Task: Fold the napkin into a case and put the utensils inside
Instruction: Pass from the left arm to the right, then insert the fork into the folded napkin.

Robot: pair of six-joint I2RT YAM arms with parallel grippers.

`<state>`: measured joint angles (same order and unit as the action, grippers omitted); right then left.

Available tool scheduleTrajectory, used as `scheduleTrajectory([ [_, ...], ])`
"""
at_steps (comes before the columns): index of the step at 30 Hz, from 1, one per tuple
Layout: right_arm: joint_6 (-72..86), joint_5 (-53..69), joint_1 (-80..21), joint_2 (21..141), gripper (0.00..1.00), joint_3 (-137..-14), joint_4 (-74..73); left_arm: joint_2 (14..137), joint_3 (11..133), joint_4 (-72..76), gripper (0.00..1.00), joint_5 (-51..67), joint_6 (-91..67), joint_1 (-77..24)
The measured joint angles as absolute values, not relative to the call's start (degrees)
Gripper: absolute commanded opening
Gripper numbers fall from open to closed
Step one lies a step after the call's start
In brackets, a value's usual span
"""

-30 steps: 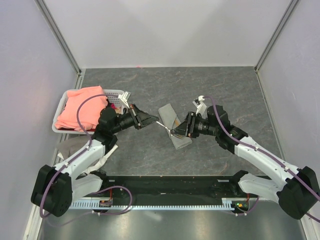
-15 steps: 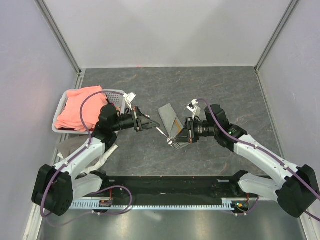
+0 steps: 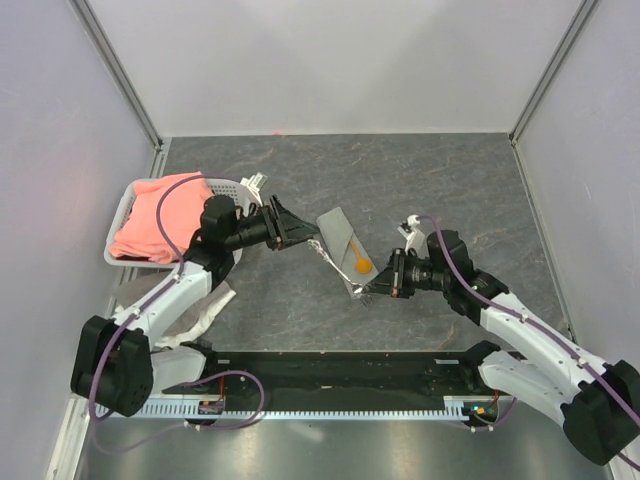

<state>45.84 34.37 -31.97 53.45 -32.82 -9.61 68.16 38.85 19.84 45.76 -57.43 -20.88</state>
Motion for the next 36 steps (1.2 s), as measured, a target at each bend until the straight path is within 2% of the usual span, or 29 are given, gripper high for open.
scheduleTrajectory([
  [1, 45.87, 33.85, -31.20, 52.95, 0.00, -32.21, -10.28, 68.27, 38.96, 18.92, 0.64, 44.47, -57.39, -20.38],
  [3, 45.76, 31.90, -29.12, 52.01, 0.00, -31.24, -12.73, 68.97, 39.07, 16.91, 0.48, 41.69, -57.41, -19.05],
  [4, 45.63, 30.98, -27.90, 51.77, 0.00, -30.81, -13.98, 69.65, 39.20, 16.05, 0.36, 40.71, -57.47, -18.61],
  [7, 44.88, 28.97, -24.18, 51.81, 0.00, -29.54, -17.47, 74.72, 40.88, 15.22, 0.18, 39.00, -57.58, -17.72],
  [10, 43.79, 27.14, -21.71, 51.99, 0.00, -28.67, -21.15, 81.97, 43.97, 14.98, 0.11, 38.83, -57.47, -18.11],
  [19, 41.91, 26.92, -19.59, 56.99, 0.00, -27.75, -23.94, 102.78, 57.36, 15.11, 0.08, 36.38, -56.27, -21.63],
  [24, 42.04, 27.09, -19.59, 59.92, 0.00, -27.75, -23.20, 110.19, 63.99, 14.48, 0.08, 34.37, -55.55, -22.06],
  [36, 46.30, 28.16, -19.59, 64.55, 0.00, -27.75, -18.35, 115.92, 72.51, 8.19, 0.07, 28.49, -50.94, -22.94],
])
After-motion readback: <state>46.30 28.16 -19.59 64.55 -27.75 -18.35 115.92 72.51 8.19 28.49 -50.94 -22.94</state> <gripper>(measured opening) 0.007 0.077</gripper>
